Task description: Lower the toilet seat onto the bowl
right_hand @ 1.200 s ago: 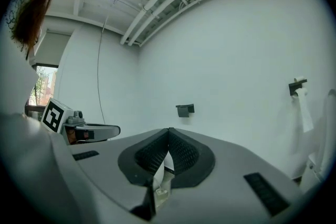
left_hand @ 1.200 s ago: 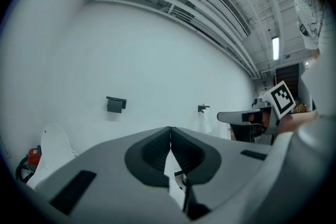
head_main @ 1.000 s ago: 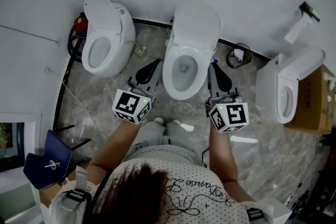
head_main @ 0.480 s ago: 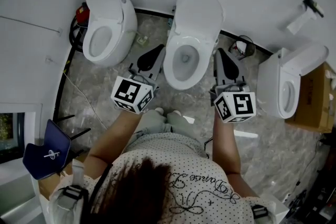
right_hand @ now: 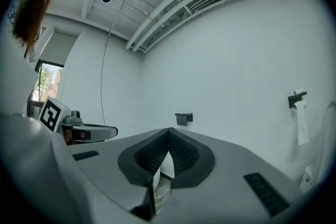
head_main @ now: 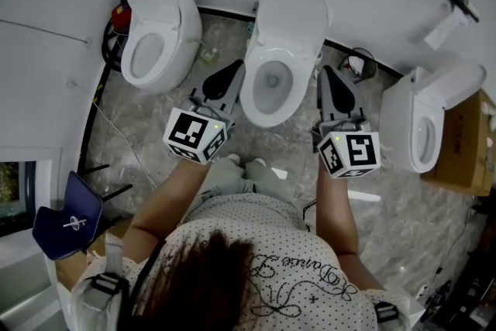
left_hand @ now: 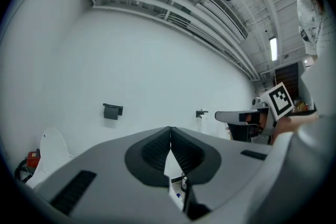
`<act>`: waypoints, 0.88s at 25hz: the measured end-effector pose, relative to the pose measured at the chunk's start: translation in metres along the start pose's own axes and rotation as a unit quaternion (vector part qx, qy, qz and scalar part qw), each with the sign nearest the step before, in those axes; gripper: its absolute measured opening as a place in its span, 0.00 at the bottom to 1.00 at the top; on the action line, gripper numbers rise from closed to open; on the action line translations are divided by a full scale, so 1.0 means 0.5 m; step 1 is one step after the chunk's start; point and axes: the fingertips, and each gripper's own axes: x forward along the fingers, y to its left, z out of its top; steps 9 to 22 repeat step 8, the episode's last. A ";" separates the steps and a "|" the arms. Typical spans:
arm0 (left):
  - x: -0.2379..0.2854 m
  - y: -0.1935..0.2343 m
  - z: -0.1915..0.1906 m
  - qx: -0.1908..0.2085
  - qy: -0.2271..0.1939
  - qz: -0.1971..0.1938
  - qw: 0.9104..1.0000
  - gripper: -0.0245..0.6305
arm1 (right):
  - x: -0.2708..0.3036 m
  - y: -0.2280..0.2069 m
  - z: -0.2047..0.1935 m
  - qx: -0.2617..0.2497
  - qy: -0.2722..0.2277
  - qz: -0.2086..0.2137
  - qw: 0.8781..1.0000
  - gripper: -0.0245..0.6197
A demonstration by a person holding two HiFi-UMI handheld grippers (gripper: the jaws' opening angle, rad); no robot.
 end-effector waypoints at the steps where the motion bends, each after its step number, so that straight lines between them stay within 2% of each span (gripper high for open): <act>1: -0.002 -0.007 0.000 0.001 0.000 0.000 1.000 0.04 | -0.006 -0.001 -0.001 0.000 0.000 0.001 1.000 0.05; 4: -0.004 -0.023 0.001 0.005 -0.002 0.002 1.000 0.04 | -0.021 -0.005 -0.002 0.000 -0.001 0.003 1.000 0.05; 8: 0.001 0.008 0.004 0.003 -0.003 0.004 1.000 0.04 | 0.011 0.003 0.000 -0.001 -0.002 0.004 1.000 0.05; 22: 0.001 0.008 0.004 0.003 -0.003 0.004 1.000 0.04 | 0.011 0.003 0.000 -0.001 -0.002 0.004 1.000 0.05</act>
